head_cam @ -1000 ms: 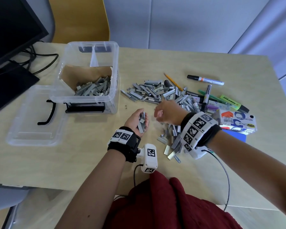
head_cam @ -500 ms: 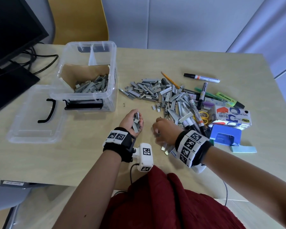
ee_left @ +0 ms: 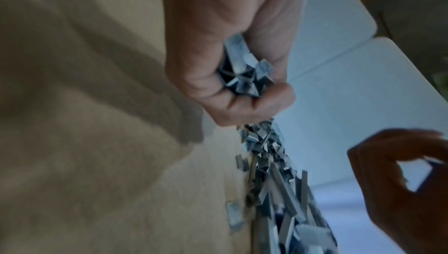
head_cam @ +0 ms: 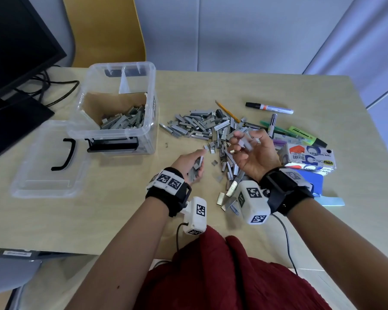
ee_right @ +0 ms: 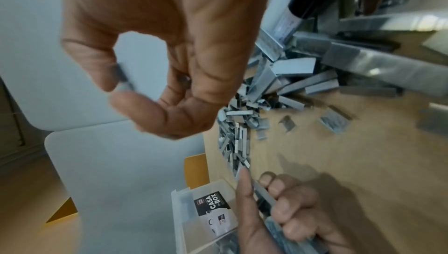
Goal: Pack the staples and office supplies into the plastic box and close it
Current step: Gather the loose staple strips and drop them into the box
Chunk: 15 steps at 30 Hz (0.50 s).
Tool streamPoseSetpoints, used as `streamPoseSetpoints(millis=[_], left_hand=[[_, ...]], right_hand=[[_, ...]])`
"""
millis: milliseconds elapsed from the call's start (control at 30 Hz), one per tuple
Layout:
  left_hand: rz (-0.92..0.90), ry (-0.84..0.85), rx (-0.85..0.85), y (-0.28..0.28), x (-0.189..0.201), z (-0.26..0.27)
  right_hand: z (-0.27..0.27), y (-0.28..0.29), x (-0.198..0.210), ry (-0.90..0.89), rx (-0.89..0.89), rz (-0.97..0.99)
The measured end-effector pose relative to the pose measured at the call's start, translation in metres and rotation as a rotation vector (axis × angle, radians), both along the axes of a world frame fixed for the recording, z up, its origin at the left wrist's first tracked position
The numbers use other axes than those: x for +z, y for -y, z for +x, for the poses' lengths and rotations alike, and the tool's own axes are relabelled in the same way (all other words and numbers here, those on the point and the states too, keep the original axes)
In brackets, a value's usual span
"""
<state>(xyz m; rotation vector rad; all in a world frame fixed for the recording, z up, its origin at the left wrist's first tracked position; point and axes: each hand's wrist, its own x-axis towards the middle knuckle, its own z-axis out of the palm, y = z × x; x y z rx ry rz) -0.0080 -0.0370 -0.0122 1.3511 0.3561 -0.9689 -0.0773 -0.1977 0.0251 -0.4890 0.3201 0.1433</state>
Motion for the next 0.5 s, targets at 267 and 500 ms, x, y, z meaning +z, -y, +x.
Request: streamPoseSetpoints(millis=[267,500], left_hand=[[0.569,0.564,-0.610,0.048,0.014,-0.007],[0.677,0.673,-0.717,0.057,0.004,-0.011]], right_hand=[[0.001,0.025,-0.009,-0.335,-0.035,-0.432],[-0.007,0.034,-0.010,-0.296,0.238,-1.638]])
